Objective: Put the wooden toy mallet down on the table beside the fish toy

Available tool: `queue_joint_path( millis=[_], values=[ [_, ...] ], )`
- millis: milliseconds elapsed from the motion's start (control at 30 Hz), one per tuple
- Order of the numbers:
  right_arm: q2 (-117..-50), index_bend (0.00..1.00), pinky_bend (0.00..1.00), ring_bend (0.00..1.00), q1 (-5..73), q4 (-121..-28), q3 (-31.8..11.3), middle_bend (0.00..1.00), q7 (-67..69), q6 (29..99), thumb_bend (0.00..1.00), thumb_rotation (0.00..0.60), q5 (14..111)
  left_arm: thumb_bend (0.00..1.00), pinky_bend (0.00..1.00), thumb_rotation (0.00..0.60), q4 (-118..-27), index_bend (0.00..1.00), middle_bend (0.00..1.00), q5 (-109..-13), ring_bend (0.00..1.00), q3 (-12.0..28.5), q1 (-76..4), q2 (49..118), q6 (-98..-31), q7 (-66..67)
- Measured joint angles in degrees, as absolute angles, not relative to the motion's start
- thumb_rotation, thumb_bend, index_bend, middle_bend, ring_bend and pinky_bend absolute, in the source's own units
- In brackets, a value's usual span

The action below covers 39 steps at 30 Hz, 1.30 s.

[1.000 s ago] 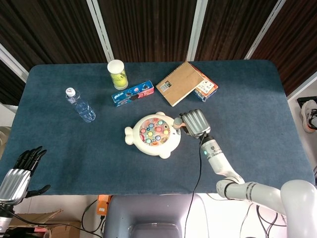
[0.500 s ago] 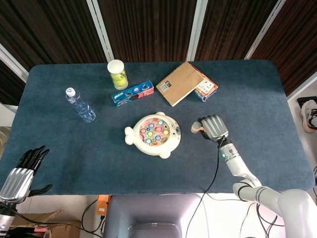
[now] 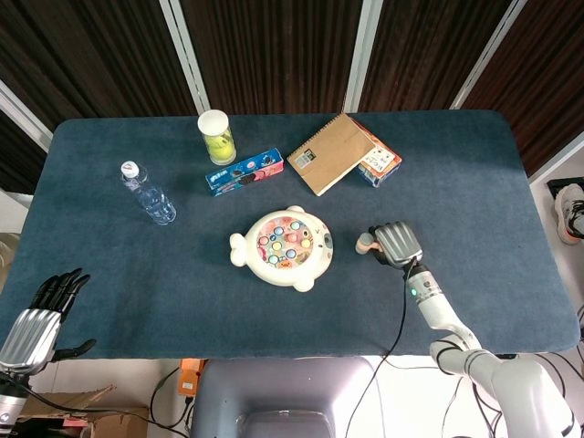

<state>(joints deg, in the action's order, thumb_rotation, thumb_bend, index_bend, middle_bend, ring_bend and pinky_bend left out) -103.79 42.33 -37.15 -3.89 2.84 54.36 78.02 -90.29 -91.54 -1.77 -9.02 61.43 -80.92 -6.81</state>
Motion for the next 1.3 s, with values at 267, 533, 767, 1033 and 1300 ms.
queue_joint_path(
  millis=[267,533,767,1033,1300],
  values=[
    [-103.82,0.55,0.61,0.50,41.95,-36.08,-4.45,0.57,4.73,52.78,0.61,0.600,78.68,0.08,0.07,0.600,-90.53,0.00,0.00,-90.90,0.00,-1.69,-9.03,61.40,-80.56,-6.09],
    [-103.82,0.49,0.61,0.46,41.48,-35.46,-4.91,0.54,5.84,52.52,0.52,0.600,79.25,0.08,0.07,0.600,-90.80,0.00,0.00,-90.69,0.00,-1.57,-9.06,61.28,-80.43,-5.64],
    [-103.88,0.49,0.61,0.46,41.23,-35.04,-5.09,0.54,6.27,52.41,0.49,0.600,79.84,0.08,0.07,0.600,-90.74,0.00,0.00,-90.75,0.00,-1.56,-9.01,61.30,-80.55,-5.39],
    [-103.92,0.47,0.61,0.45,40.71,-34.58,-5.27,0.53,7.20,52.46,0.40,0.600,80.22,0.08,0.07,0.600,-90.72,0.00,0.00,-90.70,0.00,-1.58,-9.08,61.35,-80.34,-5.45],
    [-103.93,0.43,0.56,0.41,40.40,-33.75,-5.42,0.48,8.56,52.26,0.34,0.600,80.54,0.07,0.07,0.600,-90.73,0.00,0.00,-90.71,0.00,-1.60,-9.20,61.35,-80.11,-5.74]
  ],
)
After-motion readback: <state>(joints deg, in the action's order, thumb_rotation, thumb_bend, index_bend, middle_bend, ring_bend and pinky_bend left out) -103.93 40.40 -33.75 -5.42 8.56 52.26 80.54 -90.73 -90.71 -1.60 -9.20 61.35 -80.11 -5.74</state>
